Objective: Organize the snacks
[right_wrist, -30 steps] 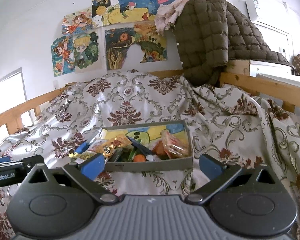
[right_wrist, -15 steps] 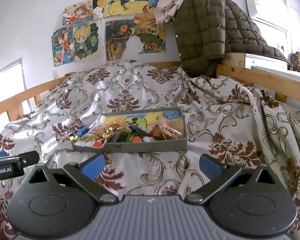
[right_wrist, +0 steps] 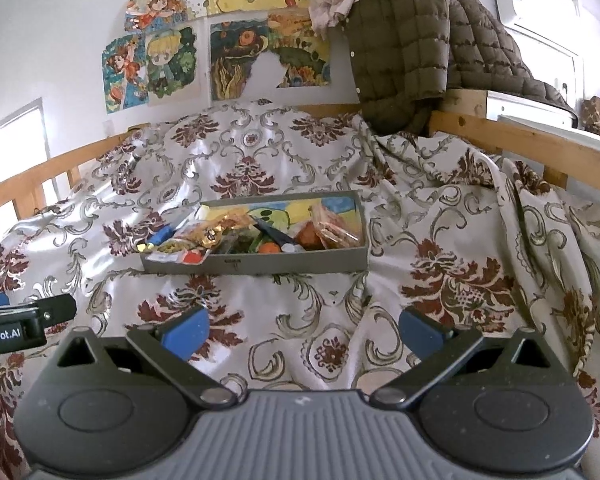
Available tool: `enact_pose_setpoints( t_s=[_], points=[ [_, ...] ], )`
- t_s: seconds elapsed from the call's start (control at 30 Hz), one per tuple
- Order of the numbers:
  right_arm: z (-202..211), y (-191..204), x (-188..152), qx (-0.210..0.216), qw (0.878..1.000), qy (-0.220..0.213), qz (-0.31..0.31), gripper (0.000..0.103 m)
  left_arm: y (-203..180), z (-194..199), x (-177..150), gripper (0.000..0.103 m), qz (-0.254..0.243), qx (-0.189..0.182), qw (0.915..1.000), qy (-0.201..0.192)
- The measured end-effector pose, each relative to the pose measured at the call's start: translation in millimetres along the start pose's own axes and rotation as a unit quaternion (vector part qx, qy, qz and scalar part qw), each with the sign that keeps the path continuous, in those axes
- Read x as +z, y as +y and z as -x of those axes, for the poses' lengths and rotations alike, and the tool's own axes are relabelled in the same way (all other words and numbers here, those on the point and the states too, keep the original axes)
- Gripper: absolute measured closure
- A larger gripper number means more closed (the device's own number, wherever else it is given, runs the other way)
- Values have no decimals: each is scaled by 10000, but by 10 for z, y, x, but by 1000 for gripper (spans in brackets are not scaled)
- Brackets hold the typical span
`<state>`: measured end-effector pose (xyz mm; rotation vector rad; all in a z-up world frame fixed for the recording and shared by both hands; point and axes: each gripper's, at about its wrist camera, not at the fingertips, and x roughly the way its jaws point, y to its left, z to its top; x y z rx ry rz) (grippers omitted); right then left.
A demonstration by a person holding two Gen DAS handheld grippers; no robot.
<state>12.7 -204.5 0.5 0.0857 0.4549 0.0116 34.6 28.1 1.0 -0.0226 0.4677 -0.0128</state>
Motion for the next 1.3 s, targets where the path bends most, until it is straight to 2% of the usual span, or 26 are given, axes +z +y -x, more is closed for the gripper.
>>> enact_pose_setpoints(
  t_s=[1.3],
  points=[
    [-20, -38, -7, -44, 9999, 81, -54, 0, 24, -13, -8, 1, 70, 38, 9999, 78]
  ],
)
